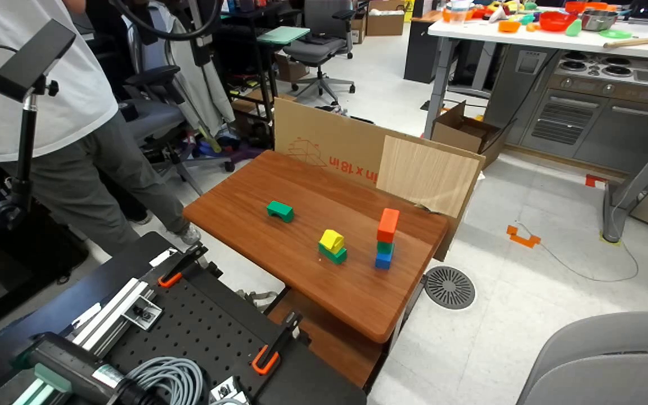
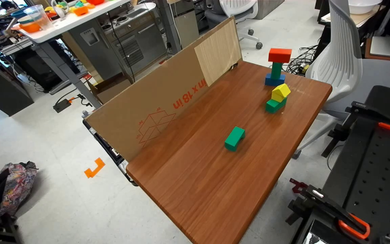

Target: Remove the orange rectangular block from the top of the green cylindrical block and place it on top of the green rectangular block

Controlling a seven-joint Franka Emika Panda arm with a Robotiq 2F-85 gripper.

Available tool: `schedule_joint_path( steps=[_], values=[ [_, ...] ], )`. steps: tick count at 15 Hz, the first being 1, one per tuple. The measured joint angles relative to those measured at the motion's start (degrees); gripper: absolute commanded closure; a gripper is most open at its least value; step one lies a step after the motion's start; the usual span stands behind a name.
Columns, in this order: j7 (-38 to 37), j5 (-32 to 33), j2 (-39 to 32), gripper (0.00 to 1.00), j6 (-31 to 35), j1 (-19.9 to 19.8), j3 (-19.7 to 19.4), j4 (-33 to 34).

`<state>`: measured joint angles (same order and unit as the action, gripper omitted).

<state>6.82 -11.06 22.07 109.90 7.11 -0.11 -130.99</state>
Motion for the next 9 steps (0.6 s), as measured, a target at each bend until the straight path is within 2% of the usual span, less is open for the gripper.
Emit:
schedule_joint_path(
  steps=[4,9],
  values=[
    [-0.10,0.97,-2.67,0.00,1.89,-1.46,0.01,-0.02],
    [-0.38,5.34,-11.41,0.00,11.42,-5.07,-0.28,0.76]
  ],
)
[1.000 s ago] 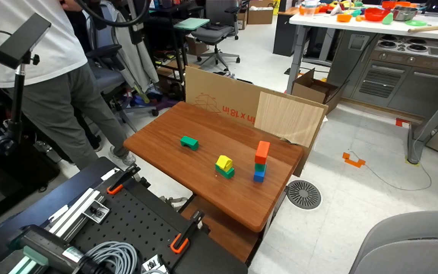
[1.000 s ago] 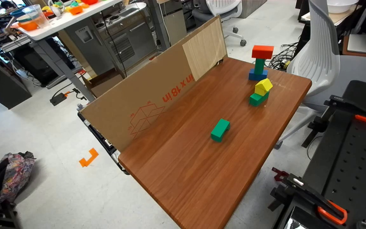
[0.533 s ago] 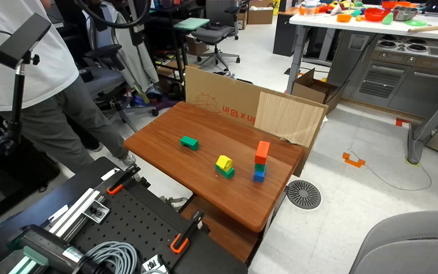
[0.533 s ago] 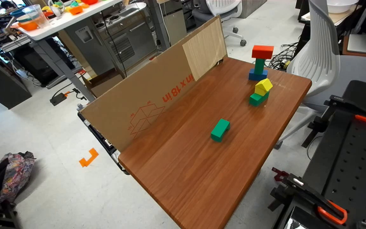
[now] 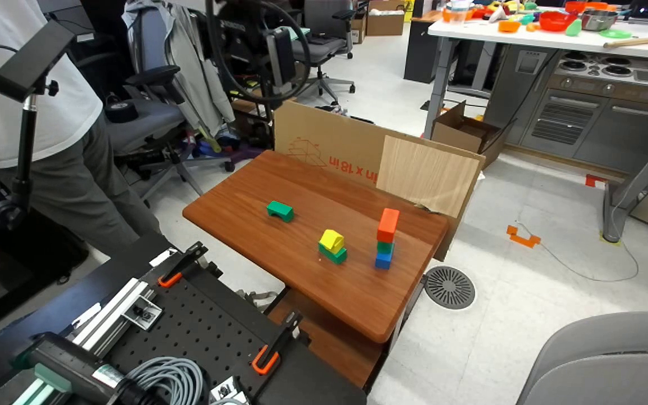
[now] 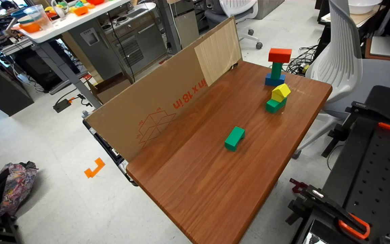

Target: Remove the orange rectangular block from the top of the green cylindrical block and place it on top of the green rectangular block

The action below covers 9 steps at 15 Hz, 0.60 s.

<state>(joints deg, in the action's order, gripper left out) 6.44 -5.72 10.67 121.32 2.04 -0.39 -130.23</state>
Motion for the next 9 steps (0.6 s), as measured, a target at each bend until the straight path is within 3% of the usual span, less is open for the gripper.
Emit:
schedule_joint_path(
  steps=[9],
  values=[
    [-3.43,8.51,-14.88,0.00,6.93,-3.98,-2.31,6.48]
  ],
)
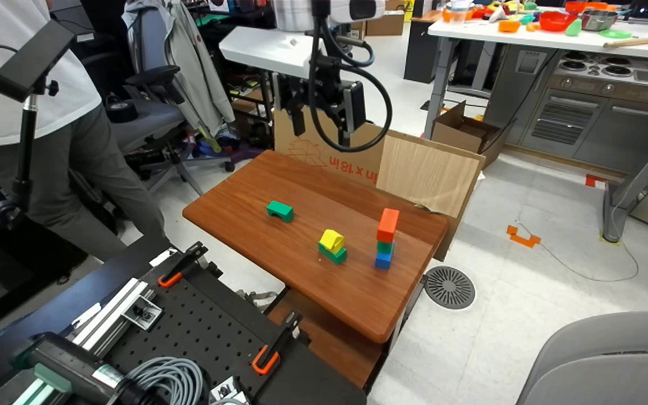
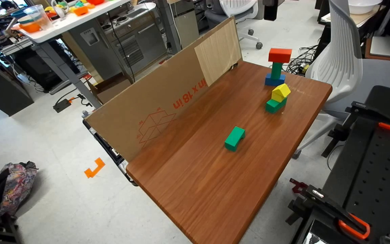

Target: Remove the orange rectangular block from the top of the green cylindrical block and place it on top of the green rectangular block

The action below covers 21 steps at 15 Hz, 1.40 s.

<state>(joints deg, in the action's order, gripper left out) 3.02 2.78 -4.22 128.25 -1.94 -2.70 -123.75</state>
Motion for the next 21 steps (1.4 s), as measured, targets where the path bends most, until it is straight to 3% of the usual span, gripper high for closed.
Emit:
schedule_joint_path(
  steps=[8,21],
  values=[
    [-1.39,2.97,-9.95,0.00,0.18,-2.61,-3.48,6.90],
    [2.01,3.10,-23.95,0.00,0.87,-4.88,-4.90,16.46]
  ],
)
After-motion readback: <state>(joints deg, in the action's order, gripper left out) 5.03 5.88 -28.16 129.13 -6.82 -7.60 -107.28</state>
